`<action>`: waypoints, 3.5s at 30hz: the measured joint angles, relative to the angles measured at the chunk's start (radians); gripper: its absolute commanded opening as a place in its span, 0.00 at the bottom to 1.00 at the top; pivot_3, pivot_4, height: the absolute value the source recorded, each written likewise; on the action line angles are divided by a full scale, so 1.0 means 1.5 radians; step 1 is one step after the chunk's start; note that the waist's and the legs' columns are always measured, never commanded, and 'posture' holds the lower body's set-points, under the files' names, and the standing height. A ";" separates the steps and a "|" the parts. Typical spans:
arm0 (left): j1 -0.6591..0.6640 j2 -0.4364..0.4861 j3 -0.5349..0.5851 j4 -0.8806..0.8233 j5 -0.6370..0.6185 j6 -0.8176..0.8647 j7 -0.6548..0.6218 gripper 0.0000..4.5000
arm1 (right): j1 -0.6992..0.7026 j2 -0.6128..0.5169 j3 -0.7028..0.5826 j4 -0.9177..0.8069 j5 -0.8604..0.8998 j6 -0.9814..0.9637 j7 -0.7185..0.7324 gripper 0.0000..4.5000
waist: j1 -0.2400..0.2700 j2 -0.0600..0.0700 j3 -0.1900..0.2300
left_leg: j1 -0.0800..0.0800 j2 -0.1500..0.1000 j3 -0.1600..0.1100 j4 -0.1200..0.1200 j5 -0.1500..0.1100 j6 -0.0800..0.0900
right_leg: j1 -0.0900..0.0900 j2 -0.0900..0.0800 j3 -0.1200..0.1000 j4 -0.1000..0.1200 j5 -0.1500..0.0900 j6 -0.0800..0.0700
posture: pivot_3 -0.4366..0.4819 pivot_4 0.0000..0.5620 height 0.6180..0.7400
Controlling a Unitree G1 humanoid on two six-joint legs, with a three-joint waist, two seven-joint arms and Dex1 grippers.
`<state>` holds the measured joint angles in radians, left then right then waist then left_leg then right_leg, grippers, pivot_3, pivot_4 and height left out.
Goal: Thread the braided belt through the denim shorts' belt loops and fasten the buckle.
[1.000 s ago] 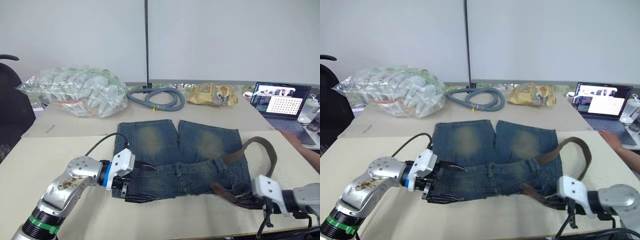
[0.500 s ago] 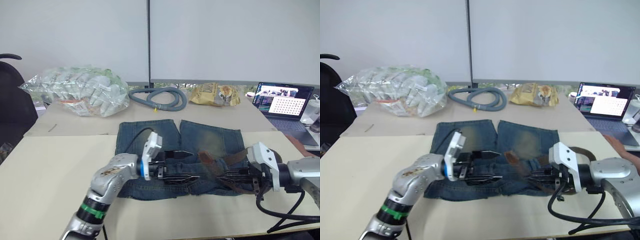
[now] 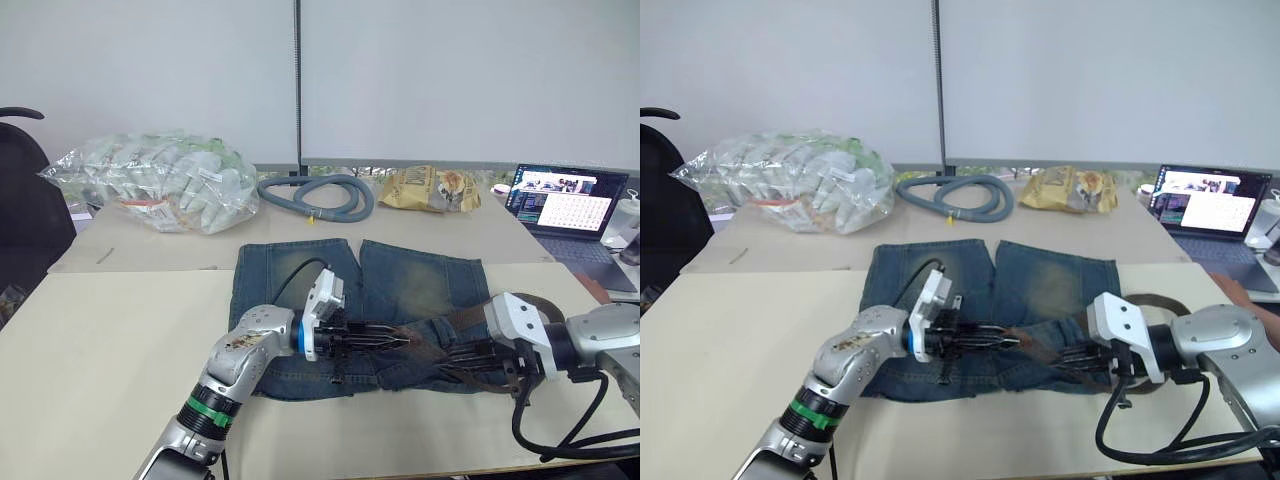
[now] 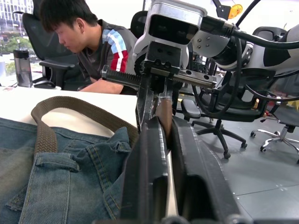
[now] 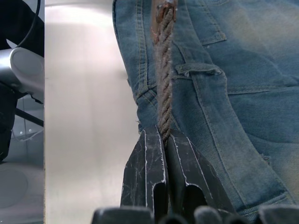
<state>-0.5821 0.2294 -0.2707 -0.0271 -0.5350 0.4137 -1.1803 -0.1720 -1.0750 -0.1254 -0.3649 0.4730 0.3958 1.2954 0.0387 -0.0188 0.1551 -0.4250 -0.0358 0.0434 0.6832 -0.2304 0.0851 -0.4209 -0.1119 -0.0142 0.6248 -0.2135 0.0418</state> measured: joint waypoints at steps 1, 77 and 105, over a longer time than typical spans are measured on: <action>-0.001 -0.001 0.000 0.001 0.001 0.000 0.000 0.00 | 0.002 0.000 -0.001 0.000 0.000 0.000 -0.003 0.00 | 0.000 0.000 0.000 | 0.000 0.000 0.000 0.000 0.000 0.000 | 0.000 0.000 0.000 0.000 0.000 0.000 | 0.48 0.27 1.00; -0.008 0.127 -0.063 -0.097 0.071 0.101 0.265 0.82 | 0.116 0.262 -0.225 0.214 0.441 0.163 -0.523 0.00 | -0.016 0.002 -0.001 | 0.000 0.000 0.003 -0.002 0.000 0.001 | 0.000 0.000 0.003 -0.001 -0.001 -0.003 | 0.48 0.27 1.00; 0.033 0.126 -0.066 -0.127 0.154 0.056 0.224 0.82 | -0.065 0.293 -0.101 0.453 0.150 0.076 -0.281 0.00 | -0.019 0.002 -0.001 | 0.001 0.000 0.003 -0.002 0.000 0.001 | 0.000 0.000 0.002 0.000 0.001 0.001 | 0.48 0.27 1.00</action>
<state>-0.5321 0.4182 -0.3701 -0.2177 -0.3036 0.4978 -0.8444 -0.2695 -0.6348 -0.2768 0.3145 0.6978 0.5103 0.8746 0.0097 -0.0151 0.1538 -0.4239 -0.0356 0.0477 0.6806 -0.2311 0.0870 -0.4212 -0.1116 -0.0106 0.6242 -0.2120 0.0429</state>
